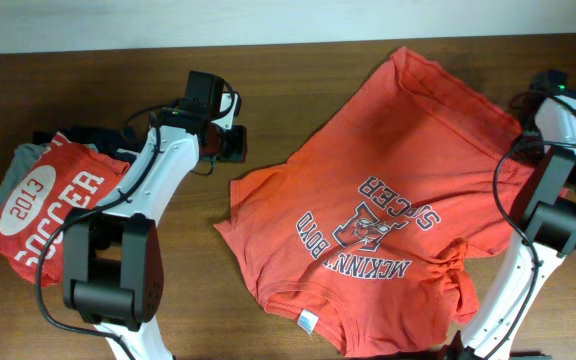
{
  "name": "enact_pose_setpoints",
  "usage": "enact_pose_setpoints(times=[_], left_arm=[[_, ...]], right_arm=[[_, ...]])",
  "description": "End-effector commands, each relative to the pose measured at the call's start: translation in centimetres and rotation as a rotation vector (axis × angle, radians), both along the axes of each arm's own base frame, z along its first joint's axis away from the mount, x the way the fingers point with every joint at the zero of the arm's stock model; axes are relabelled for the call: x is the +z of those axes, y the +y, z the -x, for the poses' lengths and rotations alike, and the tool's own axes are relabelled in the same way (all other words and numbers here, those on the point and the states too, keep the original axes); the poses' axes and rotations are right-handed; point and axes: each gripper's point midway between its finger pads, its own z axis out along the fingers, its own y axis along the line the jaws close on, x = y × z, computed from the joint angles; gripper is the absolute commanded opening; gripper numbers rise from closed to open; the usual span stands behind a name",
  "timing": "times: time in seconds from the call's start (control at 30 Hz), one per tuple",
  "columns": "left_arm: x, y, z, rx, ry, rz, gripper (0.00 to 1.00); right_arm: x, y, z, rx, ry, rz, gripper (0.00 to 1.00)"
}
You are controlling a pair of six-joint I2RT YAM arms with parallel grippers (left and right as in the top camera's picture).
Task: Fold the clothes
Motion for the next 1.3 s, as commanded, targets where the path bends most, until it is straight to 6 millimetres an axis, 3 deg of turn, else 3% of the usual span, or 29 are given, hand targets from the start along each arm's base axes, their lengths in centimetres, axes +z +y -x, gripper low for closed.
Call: enact_pose_setpoints(times=[0.0, 0.17, 0.23, 0.37, 0.53, 0.63, 0.7, 0.73, 0.93, 1.1, 1.27], left_arm=[[0.1, -1.1, 0.3, -0.033, 0.007, -0.008, 0.47], [-1.3, -2.9, 2.0, -0.143, 0.045, -0.076, 0.51], [-2.4, -2.5, 2.4, -0.139, 0.065, -0.13, 0.51], [-5.9, -1.8, 3.5, -0.139, 0.147, -0.174, 0.51], [-9.2, -1.7, 3.7, -0.142, 0.2, -0.189, 0.5], [-10.0, -1.7, 3.7, -0.143, 0.205, -0.191, 0.34], [-10.2, -1.6, 3.6, -0.141, 0.205, -0.196, 0.05], [-10.2, -1.5, 3.4, -0.139, 0.197, -0.203, 0.01], [-8.1, -0.2, -1.0, -0.076, 0.033, -0.304, 0.01], [-5.0, -0.4, -6.8, -0.018, -0.197, -0.255, 0.01], [-1.8, 1.1, -12.4, 0.042, -0.438, -0.204, 0.0]], right_arm=[[-0.6, 2.8, -1.3, 0.011, -0.072, -0.147, 0.04], [5.7, 5.0, -4.4, 0.081, -0.271, -0.235, 0.05], [8.3, 5.7, -5.1, 0.101, -0.344, -0.26, 0.14], [13.2, 6.2, -5.4, 0.167, -0.43, -0.244, 0.31], [18.0, 6.4, -4.9, 0.217, -0.496, -0.197, 0.35], [19.5, 6.6, -4.6, 0.223, -0.521, -0.187, 0.35], [19.9, 6.7, -4.5, 0.225, -0.525, -0.184, 0.35], [20.0, 6.8, -4.4, 0.225, -0.527, -0.188, 0.35], [19.8, 7.2, -4.5, 0.232, -0.53, -0.211, 0.35], [19.7, 7.4, -4.4, 0.232, -0.523, -0.22, 0.35], [19.5, 8.6, -4.4, 0.249, -0.511, -0.249, 0.34]])
